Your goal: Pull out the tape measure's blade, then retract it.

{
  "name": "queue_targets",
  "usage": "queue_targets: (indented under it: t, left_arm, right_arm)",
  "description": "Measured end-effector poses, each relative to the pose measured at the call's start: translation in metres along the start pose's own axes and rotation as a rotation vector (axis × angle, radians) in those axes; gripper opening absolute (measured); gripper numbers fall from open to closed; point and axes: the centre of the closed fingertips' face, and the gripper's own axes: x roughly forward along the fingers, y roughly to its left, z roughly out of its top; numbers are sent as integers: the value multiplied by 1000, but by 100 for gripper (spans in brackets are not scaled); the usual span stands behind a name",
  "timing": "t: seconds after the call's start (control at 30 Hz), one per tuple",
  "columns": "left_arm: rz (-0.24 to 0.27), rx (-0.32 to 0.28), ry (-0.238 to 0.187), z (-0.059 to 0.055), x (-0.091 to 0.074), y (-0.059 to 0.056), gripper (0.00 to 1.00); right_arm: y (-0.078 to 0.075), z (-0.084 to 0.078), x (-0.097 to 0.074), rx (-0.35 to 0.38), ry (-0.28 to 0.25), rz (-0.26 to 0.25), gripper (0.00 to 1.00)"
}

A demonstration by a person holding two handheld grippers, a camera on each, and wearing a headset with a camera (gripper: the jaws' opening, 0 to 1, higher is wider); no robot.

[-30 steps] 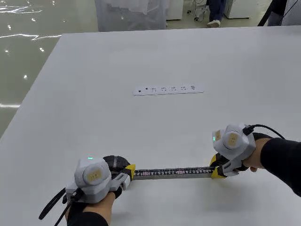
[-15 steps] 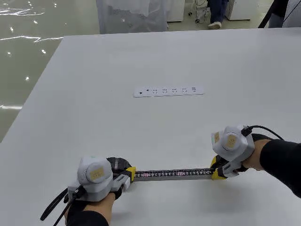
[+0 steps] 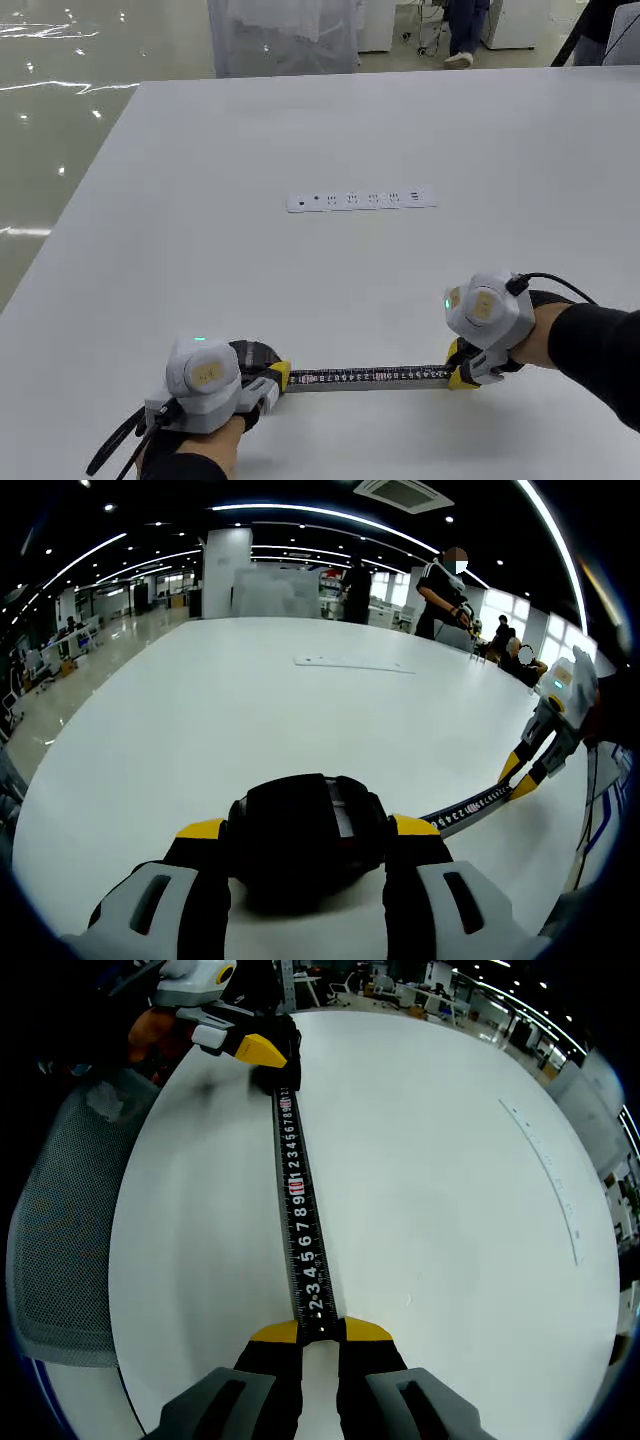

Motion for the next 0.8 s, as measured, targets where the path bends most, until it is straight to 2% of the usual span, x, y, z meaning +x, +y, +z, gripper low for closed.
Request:
queue_targets:
  t: [0.27,0.33,0.5,0.8]
  left_arm:
    - [-3,6,7,0,-1,0,57]
    - [-1,6,8,0,-1,0,57]
    - [-2,5,17,0,-1,-1,57]
    - [0,7,20,0,1,0,57]
  right_arm:
    - [0,4,2,-3,13,-3,8]
    - [1,5,2,17,16,-4,8]
    - [0,8,3,3,5,9,8]
    - [-1,12,5,-6,19,8,8]
